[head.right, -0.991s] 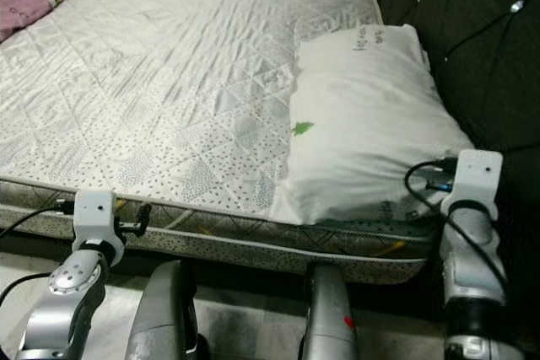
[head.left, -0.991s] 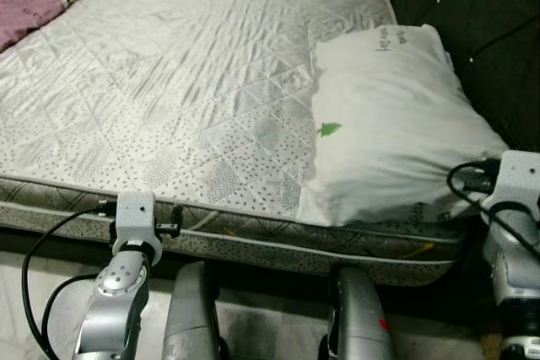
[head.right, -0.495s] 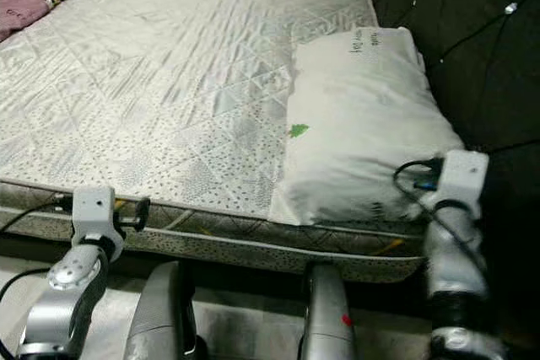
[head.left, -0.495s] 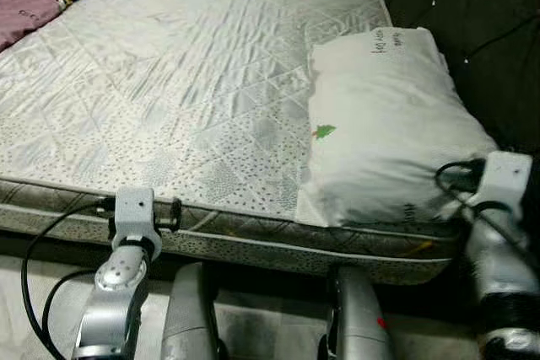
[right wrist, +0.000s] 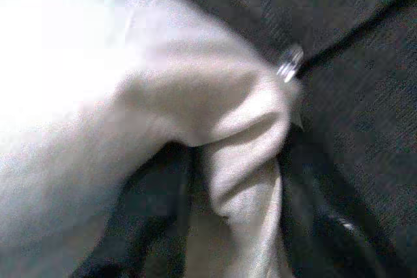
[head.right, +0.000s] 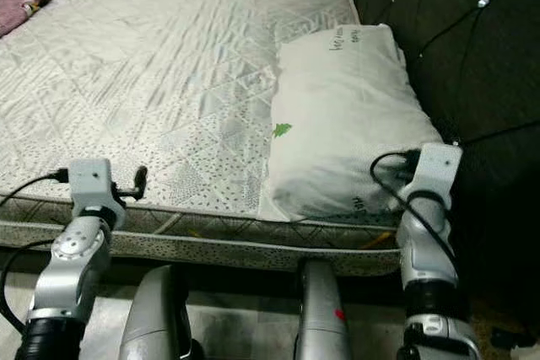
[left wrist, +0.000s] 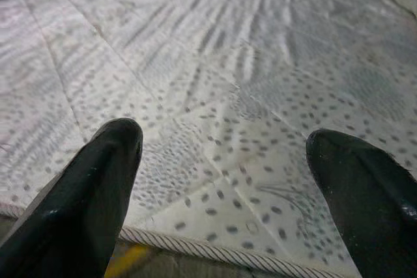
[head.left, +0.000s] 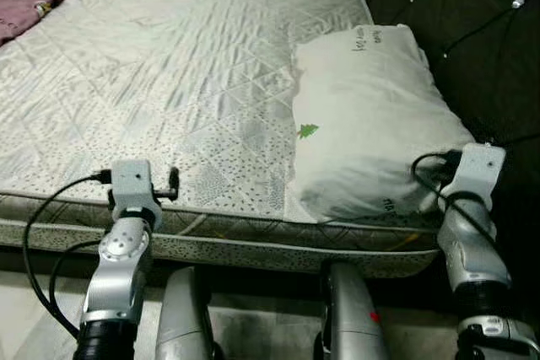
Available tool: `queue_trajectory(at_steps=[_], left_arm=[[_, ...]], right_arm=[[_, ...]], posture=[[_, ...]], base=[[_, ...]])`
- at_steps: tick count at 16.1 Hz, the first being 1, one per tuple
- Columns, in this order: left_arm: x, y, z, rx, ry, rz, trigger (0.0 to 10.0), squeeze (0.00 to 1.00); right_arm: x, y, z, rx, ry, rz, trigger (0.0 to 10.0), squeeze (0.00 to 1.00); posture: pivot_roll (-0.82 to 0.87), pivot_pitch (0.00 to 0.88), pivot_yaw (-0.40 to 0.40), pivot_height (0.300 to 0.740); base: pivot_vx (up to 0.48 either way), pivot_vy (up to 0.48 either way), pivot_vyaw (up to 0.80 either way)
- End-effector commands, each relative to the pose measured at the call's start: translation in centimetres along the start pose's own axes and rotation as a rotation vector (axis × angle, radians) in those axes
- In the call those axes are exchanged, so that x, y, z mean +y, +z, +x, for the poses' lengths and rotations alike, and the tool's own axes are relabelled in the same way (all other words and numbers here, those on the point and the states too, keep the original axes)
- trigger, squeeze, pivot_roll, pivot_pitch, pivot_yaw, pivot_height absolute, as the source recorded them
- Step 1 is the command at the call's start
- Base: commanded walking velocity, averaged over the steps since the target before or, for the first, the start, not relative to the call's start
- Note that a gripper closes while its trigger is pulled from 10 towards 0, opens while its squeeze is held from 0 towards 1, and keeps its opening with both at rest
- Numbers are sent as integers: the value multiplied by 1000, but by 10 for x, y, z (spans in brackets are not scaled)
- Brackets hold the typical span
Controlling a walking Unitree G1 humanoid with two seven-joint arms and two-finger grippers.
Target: Clean up the room
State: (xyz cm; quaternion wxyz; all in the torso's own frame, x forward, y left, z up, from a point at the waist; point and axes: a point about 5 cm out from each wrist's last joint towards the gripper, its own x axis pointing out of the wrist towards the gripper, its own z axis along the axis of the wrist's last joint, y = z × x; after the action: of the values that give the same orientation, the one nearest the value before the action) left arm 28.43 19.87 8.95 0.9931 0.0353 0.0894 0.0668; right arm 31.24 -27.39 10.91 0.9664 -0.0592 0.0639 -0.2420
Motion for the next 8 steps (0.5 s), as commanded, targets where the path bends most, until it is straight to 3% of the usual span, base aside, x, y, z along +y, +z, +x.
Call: queue_trajectory(at_steps=[1, 2, 4, 7, 8], left_arm=[[6, 0, 2, -4, 33, 10, 10000, 0], [7, -2, 4, 5, 46, 8, 10000, 0], [5, -4, 4, 8, 40, 4, 10000, 0], [4, -10, 2, 23, 36, 0, 10000, 0], [1, -12, 2, 33, 24, 2, 10000, 0]], right_arm=[[3, 50, 7, -195, -13, 45, 10000, 1000], [11, 75, 8, -284, 1, 50, 10000, 1000], [27, 92, 4, -346, 76, 40, 10000, 1000], [28, 56, -10, -242, 161, -26, 10000, 1000], [24, 25, -24, -149, 197, -73, 10000, 1000]], posture=[[54, 0, -10, 540], [54, 0, -14, 540], [49, 0, -19, 540], [40, 0, -25, 540], [39, 0, -26, 540]], base=[[0, 0, 0], [0, 0, 0], [0, 0, 0], [0, 0, 0], [0, 0, 0]])
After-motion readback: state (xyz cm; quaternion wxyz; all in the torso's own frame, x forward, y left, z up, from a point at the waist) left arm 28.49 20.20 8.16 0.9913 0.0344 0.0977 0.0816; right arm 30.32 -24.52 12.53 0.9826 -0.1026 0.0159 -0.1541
